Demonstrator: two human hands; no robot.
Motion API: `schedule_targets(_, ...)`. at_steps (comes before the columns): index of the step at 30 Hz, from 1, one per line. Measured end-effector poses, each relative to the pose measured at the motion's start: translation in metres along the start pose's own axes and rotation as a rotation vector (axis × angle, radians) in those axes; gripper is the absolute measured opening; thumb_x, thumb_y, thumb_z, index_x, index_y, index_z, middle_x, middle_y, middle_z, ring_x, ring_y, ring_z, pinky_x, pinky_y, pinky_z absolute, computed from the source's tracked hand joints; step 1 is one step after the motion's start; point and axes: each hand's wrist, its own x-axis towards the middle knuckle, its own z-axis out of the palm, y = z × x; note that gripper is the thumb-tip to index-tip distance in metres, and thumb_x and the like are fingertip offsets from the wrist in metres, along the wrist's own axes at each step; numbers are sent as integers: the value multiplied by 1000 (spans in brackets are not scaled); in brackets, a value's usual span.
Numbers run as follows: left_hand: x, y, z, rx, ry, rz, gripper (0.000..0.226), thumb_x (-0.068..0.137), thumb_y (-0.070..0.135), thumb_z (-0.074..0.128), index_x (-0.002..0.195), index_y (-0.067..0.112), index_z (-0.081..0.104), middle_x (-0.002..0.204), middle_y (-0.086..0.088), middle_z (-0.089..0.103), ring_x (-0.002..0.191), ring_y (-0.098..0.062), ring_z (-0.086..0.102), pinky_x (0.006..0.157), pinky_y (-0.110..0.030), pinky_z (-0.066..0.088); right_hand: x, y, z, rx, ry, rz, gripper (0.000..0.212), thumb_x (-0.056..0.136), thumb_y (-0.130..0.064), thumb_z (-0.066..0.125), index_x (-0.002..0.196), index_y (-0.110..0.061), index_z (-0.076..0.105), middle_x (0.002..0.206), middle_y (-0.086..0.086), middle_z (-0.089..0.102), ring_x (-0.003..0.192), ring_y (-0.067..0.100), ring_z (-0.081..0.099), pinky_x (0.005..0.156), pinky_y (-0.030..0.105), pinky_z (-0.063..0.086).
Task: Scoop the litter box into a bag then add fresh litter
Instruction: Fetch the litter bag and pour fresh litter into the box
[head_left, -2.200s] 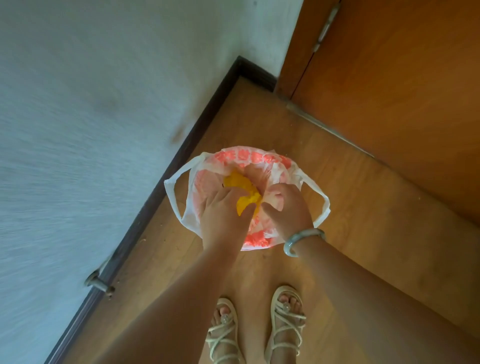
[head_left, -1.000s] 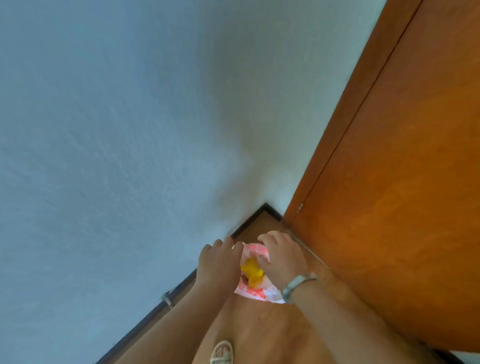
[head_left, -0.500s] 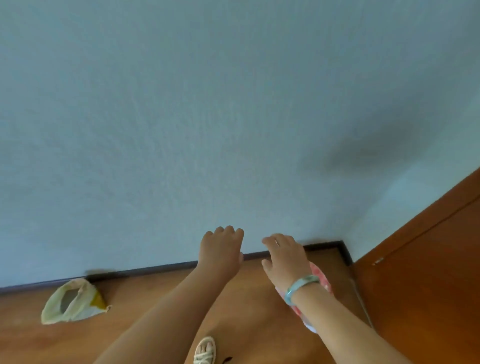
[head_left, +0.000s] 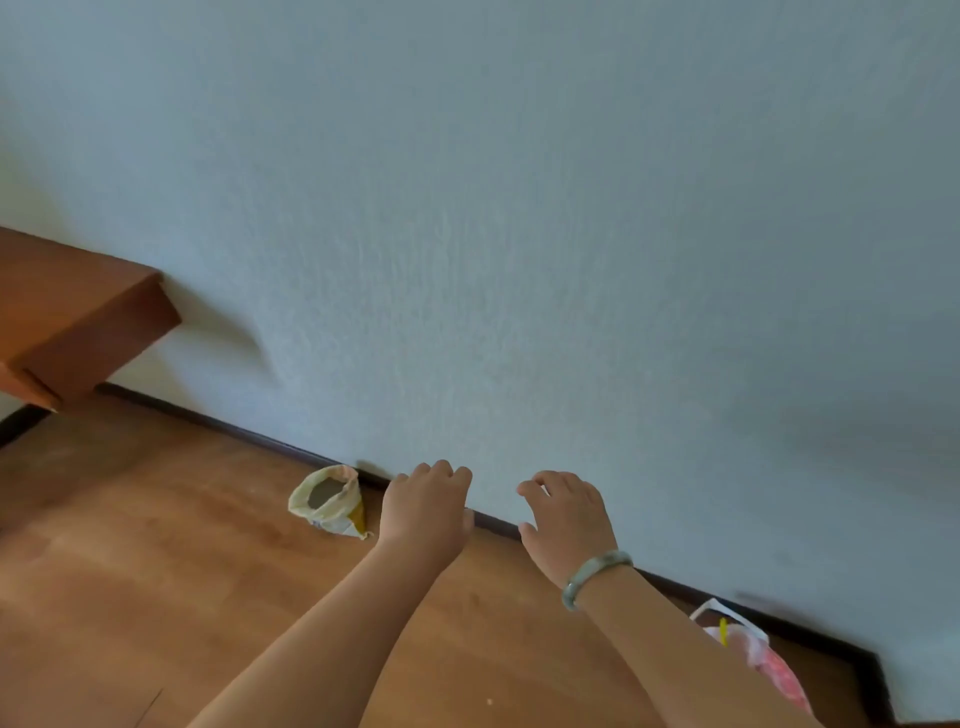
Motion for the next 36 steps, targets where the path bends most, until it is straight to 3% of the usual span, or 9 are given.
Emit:
schedule_targets(4, -14, -74, -4, -1, 15, -60, 32, 93, 36, 46, 121, 22, 50, 115, 1, 57, 106, -19, 54, 85, -31, 44, 33, -72, 13, 41, -1, -63, 39, 91, -22, 46, 129, -23, 48, 135, -3, 46, 128, 18, 37, 106, 31, 26)
schedule_targets(7, -21, -130, -2, 11, 20, -86, 34, 92, 39, 46, 122, 23, 50, 116, 1, 58, 108, -19, 55, 88, -32, 45, 53, -125, 27, 54, 5, -80, 39, 91, -24, 46, 130, -24, 48, 136, -4, 45, 128, 17, 36, 107, 31, 27)
schedule_targets(18, -23, -292, 0, 20, 5, -214, 30, 93, 40, 46, 117, 23, 53, 103, 3, 60, 93, -16, 56, 79, -29, 49, 133, -270, 59, 39, -82, -138, 37, 93, -23, 44, 129, -22, 46, 133, 0, 47, 121, 21, 43, 100, 31, 35)
schedule_targets(36, 69, -424, 73, -143, -72, -409, 37, 92, 43, 45, 125, 29, 54, 123, 8, 58, 111, -13, 53, 98, -32, 39, 298, -304, 154, 181, -216, -122, 34, 92, -30, 51, 125, -24, 51, 126, -2, 52, 110, 17, 49, 87, 27, 41)
